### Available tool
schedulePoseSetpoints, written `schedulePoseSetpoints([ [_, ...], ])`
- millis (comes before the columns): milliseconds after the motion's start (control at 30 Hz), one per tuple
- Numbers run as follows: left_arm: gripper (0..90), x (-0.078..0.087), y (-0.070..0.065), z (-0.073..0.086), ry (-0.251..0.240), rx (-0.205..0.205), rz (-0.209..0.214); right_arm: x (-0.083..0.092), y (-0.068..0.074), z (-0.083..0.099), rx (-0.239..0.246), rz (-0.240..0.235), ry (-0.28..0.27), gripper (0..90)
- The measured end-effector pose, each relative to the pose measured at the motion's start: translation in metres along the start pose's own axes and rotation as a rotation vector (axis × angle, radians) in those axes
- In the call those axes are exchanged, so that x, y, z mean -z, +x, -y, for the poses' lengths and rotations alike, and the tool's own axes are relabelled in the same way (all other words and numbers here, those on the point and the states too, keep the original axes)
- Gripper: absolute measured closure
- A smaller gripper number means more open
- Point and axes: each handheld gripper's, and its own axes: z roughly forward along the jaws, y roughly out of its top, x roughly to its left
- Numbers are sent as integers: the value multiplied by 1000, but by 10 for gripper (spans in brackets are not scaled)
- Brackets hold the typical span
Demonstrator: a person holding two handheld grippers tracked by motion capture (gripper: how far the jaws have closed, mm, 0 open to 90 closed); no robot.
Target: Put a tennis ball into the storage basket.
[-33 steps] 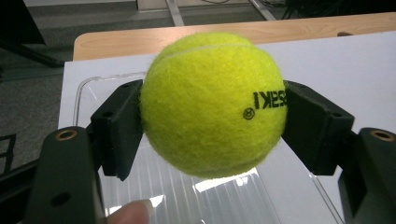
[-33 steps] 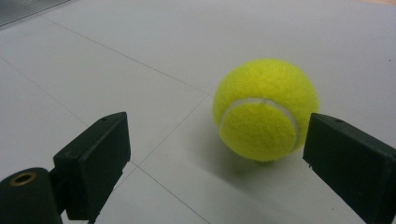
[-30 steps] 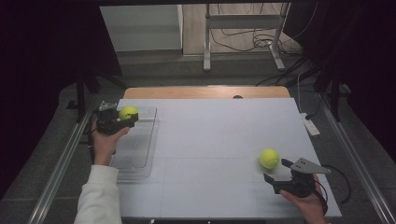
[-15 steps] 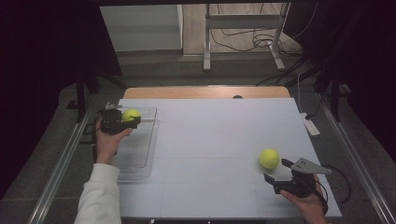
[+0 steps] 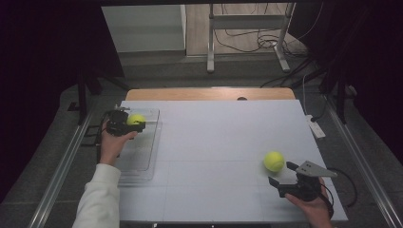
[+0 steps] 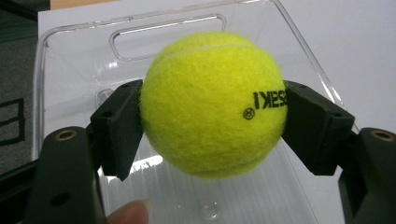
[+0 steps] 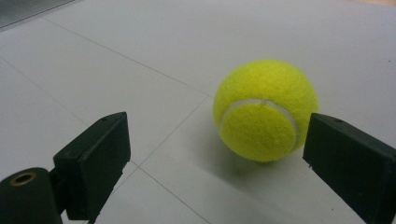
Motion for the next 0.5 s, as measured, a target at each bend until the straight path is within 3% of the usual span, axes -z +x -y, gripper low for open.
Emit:
schedulePoseSetpoints([
  [500, 269, -14, 0, 0, 63, -11, -15, 0, 0, 0, -2, 0, 3, 78],
])
